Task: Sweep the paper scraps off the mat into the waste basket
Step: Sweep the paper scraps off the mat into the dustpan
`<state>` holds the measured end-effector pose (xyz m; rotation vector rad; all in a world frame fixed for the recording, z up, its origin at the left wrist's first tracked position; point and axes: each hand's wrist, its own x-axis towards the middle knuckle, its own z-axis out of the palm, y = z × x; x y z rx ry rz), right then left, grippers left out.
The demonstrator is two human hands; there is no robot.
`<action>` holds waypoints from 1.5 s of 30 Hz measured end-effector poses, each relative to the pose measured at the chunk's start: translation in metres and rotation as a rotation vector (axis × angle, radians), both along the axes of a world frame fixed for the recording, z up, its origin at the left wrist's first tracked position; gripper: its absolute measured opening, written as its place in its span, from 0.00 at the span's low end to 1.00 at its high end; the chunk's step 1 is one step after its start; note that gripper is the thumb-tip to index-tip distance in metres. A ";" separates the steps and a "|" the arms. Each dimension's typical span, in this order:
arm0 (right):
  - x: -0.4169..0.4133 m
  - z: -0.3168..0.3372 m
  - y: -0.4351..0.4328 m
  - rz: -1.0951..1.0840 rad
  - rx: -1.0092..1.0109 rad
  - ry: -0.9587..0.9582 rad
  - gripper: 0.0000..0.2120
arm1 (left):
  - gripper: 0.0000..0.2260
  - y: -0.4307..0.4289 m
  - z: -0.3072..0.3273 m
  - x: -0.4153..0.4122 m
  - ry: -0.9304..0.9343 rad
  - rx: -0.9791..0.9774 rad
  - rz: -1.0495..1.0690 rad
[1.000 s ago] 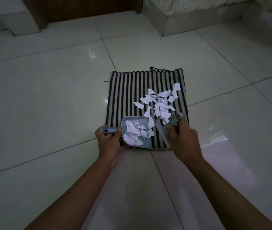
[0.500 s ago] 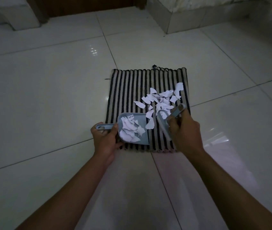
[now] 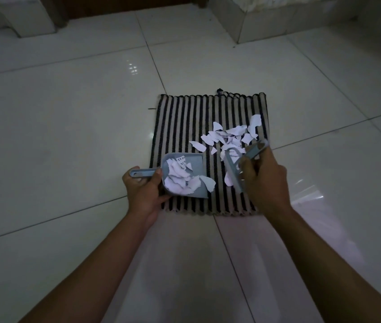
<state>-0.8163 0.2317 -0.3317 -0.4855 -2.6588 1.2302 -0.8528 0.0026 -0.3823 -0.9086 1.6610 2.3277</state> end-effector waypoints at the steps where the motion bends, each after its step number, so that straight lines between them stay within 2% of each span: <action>1: 0.000 0.001 0.005 -0.019 0.003 -0.004 0.09 | 0.23 -0.001 0.001 -0.003 0.013 -0.015 -0.011; 7: 0.019 -0.004 0.014 -0.035 0.100 -0.037 0.10 | 0.25 0.008 0.001 -0.003 0.066 -0.102 -0.140; 10: 0.030 -0.010 -0.007 0.059 0.072 -0.038 0.19 | 0.22 0.012 -0.002 0.002 0.050 -0.085 -0.130; 11: 0.032 -0.013 -0.015 0.099 0.077 -0.019 0.19 | 0.22 0.013 -0.003 0.005 0.041 -0.080 -0.124; 15: 0.033 -0.012 -0.020 0.142 0.047 0.039 0.08 | 0.20 0.015 -0.003 0.012 0.027 -0.037 -0.101; 18: 0.034 -0.001 -0.007 0.058 -0.024 0.035 0.04 | 0.20 0.012 -0.001 0.012 0.026 -0.011 -0.088; 21: 0.034 -0.003 -0.004 0.031 -0.010 -0.002 0.05 | 0.20 0.011 -0.002 0.013 0.012 -0.015 -0.082; 24: 0.035 -0.014 -0.027 0.138 0.068 -0.044 0.11 | 0.20 0.015 -0.004 0.015 -0.001 -0.005 -0.086; 28: 0.036 -0.014 -0.042 0.180 0.053 -0.021 0.10 | 0.21 0.016 -0.007 0.017 -0.013 0.002 -0.059; 32: 0.033 0.004 -0.013 0.078 -0.062 0.030 0.04 | 0.23 0.014 -0.009 0.016 -0.024 0.009 -0.032; 37: 0.031 0.002 0.026 -0.070 0.086 0.011 0.06 | 0.22 0.020 -0.010 0.015 -0.030 -0.032 -0.041; 40: 0.038 -0.006 0.012 -0.007 0.056 -0.031 0.04 | 0.24 0.026 -0.010 0.018 -0.035 -0.028 -0.036; 45: 0.042 -0.017 -0.016 0.112 0.075 0.041 0.08 | 0.25 0.031 -0.007 0.022 -0.033 -0.016 -0.052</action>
